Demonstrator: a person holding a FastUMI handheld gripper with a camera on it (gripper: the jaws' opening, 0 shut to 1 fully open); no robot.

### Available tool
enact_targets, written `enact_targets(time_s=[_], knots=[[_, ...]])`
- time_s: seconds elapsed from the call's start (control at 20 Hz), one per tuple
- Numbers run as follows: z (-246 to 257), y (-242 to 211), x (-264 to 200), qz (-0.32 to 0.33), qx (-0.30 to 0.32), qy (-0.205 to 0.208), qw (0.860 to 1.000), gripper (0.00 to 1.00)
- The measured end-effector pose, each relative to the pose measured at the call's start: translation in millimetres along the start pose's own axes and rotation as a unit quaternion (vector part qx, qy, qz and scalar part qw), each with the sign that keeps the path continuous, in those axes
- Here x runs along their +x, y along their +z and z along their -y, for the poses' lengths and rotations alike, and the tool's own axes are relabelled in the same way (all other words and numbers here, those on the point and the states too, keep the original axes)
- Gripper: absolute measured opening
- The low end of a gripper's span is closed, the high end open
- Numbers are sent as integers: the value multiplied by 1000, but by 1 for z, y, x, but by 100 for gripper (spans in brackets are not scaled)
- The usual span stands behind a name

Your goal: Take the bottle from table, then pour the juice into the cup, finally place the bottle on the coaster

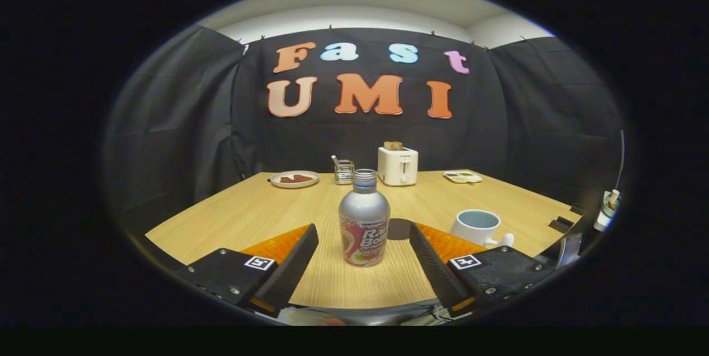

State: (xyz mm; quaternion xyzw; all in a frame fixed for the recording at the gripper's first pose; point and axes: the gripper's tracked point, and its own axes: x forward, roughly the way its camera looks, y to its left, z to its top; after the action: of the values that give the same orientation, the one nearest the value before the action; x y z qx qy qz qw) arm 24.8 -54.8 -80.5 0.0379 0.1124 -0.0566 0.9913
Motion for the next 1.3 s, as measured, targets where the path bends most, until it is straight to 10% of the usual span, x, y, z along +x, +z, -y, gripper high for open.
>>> enact_targets(time_s=[1.3], knots=[[-6, -53, 92, -73, 26, 23, 997, 94]])
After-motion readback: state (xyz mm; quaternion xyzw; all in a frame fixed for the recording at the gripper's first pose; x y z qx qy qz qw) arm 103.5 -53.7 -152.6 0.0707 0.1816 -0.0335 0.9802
